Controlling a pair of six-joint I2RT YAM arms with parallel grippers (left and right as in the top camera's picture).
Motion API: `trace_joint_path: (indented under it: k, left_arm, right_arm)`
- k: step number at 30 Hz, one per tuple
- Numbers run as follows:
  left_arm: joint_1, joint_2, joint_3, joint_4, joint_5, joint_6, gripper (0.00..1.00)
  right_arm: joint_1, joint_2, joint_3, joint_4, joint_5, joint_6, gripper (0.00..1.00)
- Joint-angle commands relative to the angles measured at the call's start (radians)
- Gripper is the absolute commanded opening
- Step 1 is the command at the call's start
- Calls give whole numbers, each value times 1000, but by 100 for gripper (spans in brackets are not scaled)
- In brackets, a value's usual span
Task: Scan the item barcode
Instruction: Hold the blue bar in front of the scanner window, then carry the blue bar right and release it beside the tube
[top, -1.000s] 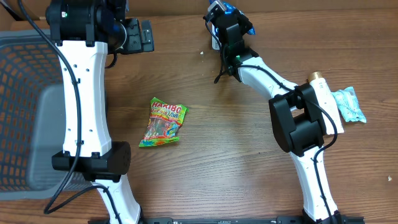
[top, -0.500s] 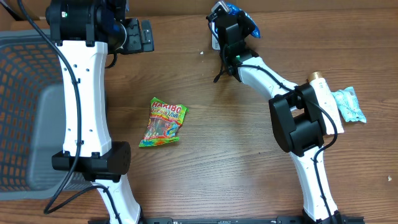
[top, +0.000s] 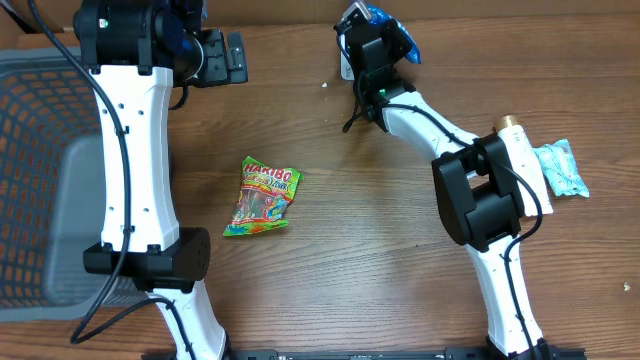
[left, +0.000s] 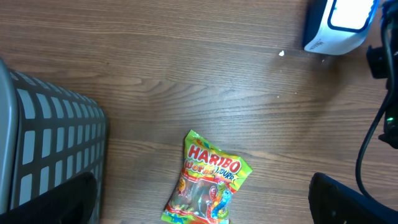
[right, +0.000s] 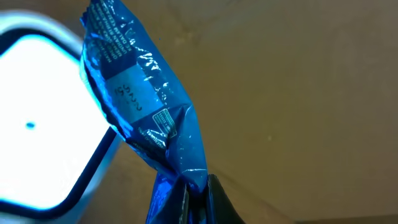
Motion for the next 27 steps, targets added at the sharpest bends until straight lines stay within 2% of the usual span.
trace_joint_path:
  k: [1, 3, 10, 15, 20, 23, 27]
  left_arm:
    - [-6, 12, 1, 2, 8, -14, 99]
    - [-6, 12, 1, 2, 8, -14, 99]
    - [-6, 12, 1, 2, 8, -14, 100]
    - [-6, 12, 1, 2, 8, -14, 100]
    - [-6, 12, 1, 2, 8, -14, 100]
    - [-6, 12, 1, 2, 8, -14, 100]
    - [-6, 12, 1, 2, 9, -14, 100]
  right_arm:
    - [21, -87, 27, -62, 30, 129, 4]
    - [26, -123, 27, -126, 31, 170, 4]
    - [74, -320, 27, -572, 21, 529, 4]
    - [81, -455, 27, -974, -186, 785, 4]
    - [13, -488, 26, -1315, -303, 930, 4]
    - [-57, -483, -19, -1426, -320, 968, 4]
    - [-151, -482, -144, -1427, -314, 994, 4]
